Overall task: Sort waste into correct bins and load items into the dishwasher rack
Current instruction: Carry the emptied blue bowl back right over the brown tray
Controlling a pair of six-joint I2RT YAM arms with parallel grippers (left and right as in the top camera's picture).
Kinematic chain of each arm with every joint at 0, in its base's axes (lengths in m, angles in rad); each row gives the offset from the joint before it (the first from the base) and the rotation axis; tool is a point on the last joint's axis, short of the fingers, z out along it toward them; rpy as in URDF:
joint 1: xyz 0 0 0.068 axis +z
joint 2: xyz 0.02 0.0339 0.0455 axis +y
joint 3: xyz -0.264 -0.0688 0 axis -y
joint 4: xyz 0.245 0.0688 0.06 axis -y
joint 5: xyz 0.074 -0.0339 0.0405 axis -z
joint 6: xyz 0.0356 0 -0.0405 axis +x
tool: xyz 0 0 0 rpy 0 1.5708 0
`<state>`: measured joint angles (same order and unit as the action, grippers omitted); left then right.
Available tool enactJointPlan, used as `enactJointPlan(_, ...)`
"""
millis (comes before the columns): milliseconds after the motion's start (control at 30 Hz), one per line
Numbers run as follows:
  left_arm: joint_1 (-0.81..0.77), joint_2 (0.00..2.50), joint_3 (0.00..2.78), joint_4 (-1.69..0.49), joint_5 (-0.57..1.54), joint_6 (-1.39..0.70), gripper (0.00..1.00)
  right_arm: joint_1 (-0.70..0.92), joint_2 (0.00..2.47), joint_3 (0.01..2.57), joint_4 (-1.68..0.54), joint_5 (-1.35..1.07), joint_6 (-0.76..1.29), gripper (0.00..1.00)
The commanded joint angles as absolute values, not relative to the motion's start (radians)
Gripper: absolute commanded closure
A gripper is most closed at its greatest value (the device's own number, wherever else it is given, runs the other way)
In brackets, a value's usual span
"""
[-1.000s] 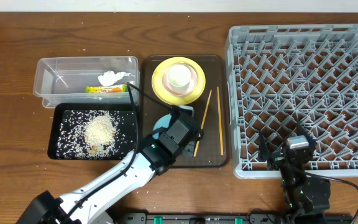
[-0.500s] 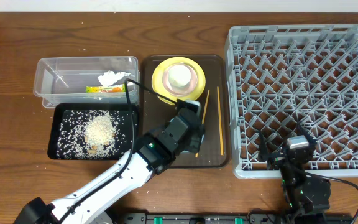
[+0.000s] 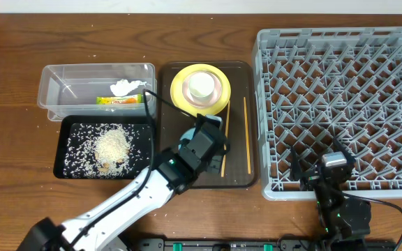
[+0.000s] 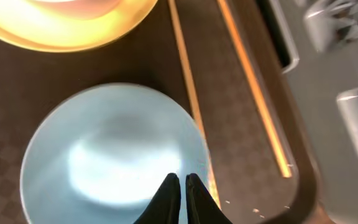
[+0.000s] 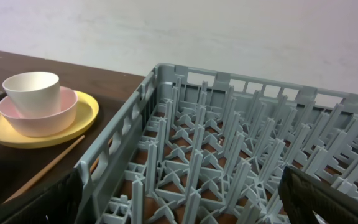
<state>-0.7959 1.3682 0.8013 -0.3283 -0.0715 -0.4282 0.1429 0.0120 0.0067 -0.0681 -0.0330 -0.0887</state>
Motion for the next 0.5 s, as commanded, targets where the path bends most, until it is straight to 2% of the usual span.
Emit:
enactJointPlan(0, -0.797, 1.438, 0.801, -0.315, -0.14, -0.419, 0.91, 0.151, 0.006, 0.006, -0.072, -0.03, -0.099, 0.01)
enactJointPlan(200, -0.795, 1.535, 0.801, -0.296, -0.194, -0.419, 0.92, 0.151, 0.007, 0.006, -0.072, -0.03, -0.099, 0.01)
enactJointPlan(467, -0.779, 1.534, 0.801, -0.366, -0.319, -0.419, 0.92, 0.151, 0.007, 0.006, -0.072, -0.03, -0.099, 0.01)
